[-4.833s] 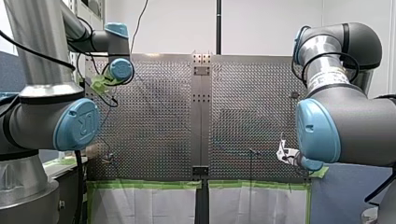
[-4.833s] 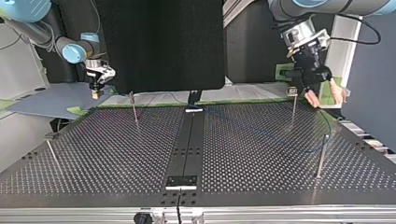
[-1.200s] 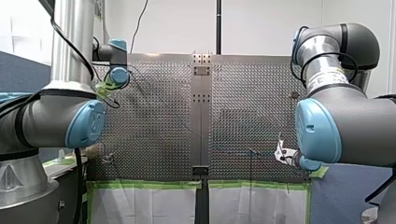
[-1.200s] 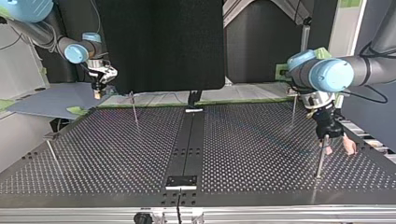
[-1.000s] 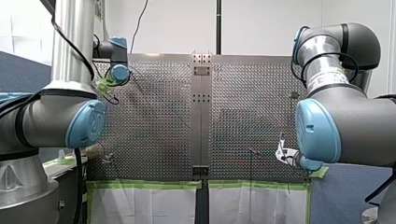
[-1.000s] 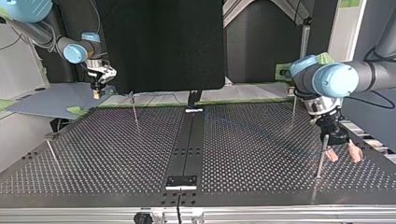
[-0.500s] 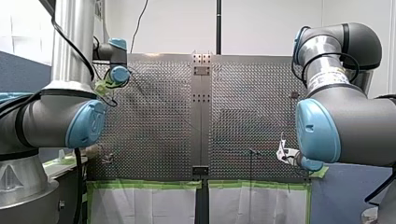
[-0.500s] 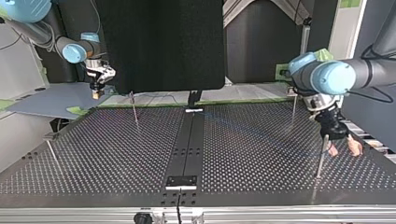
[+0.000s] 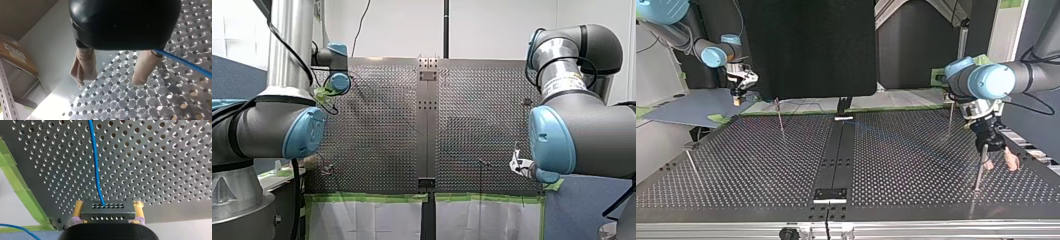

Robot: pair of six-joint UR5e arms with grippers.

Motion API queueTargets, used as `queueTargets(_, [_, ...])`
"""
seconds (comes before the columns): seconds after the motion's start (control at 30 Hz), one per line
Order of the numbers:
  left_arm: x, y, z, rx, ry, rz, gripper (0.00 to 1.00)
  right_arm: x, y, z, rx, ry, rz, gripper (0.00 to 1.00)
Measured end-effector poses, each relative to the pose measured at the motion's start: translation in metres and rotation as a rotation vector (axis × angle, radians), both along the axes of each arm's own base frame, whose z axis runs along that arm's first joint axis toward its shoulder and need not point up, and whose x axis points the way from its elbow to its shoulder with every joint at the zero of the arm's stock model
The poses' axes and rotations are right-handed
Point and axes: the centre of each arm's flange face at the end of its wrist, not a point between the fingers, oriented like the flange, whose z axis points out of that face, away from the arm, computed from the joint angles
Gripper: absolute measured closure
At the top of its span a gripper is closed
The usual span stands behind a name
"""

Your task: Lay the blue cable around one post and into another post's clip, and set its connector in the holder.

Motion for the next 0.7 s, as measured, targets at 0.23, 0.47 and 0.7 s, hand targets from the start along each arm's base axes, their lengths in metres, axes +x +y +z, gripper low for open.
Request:
queueTargets(0.23, [0.001,0.001,-0.013,-0.006,0.023,0.001,0.0,-0.013,-0.003,0.001,0.0,-0.005,-0.032,1.0])
queueTargets(0.47, [0.001,0.002,-0.014,-0.009,0.02,-0.002,0.0,-0.027,-0.009,0.015,-0.013,-0.002,-0.059,1.0])
queueTargets(0.7, [0.003,0.001,-0.013,-0.008,0.004,-0.015,0.0,-0.031,-0.015,0.046,-0.029,-0.005,-0.06,1.0])
